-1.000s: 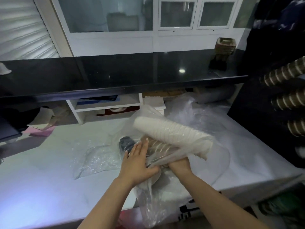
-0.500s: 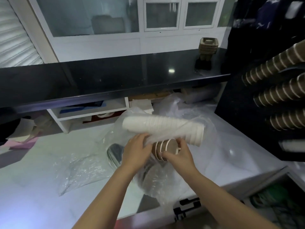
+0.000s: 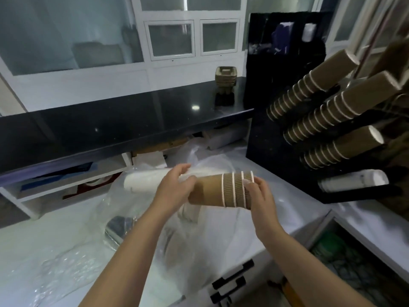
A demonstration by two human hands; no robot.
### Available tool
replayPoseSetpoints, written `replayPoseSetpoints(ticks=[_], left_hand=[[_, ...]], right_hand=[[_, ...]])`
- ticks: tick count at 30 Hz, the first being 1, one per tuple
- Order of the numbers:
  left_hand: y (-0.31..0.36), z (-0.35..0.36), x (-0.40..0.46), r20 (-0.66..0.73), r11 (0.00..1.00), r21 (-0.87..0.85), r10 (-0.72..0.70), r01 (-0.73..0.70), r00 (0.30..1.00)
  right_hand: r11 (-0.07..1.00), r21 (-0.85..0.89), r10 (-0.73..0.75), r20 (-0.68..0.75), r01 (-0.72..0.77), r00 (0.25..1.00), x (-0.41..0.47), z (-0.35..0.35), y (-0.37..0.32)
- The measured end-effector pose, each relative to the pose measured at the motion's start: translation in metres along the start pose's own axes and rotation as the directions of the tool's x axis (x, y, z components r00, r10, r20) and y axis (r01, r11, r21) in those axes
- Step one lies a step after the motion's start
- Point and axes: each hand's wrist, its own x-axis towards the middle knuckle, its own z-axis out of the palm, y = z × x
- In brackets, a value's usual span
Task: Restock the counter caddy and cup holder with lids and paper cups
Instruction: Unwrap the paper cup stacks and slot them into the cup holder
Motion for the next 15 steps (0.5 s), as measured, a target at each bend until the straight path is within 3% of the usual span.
replayPoseSetpoints(ticks=[3, 6, 11, 15], left_hand=[[0.015, 0.019, -0.002, 0.067, 1.000, -0.024, 0.007, -0.005, 0.998], [0.021, 0.041, -0.008, 0.060, 0.998, 0.040, 0.042, -0.044, 0.997], [0.036, 0.060, -0.012, -0.010, 0.993, -0.023, 0.115, -0.115, 0.993], [0.053, 0.073, -0.007, 0.061, 0.989, -0.148, 0.020, -0.011, 0.998]], right_hand=[[0.997, 0.074, 0.039, -0.104, -0.031, 0.994, 0.008, -0.016, -0.013], [0.994, 0.101, 0.066, -0.130, -0.053, 0.989, 0.011, -0.027, -0.017], [0.975, 0.199, 0.125, -0.151, -0.094, 0.981, 0.008, -0.036, -0.023], [0.964, 0.260, 0.099, -0.151, -0.057, 0.984, 0.011, -0.043, -0.029]])
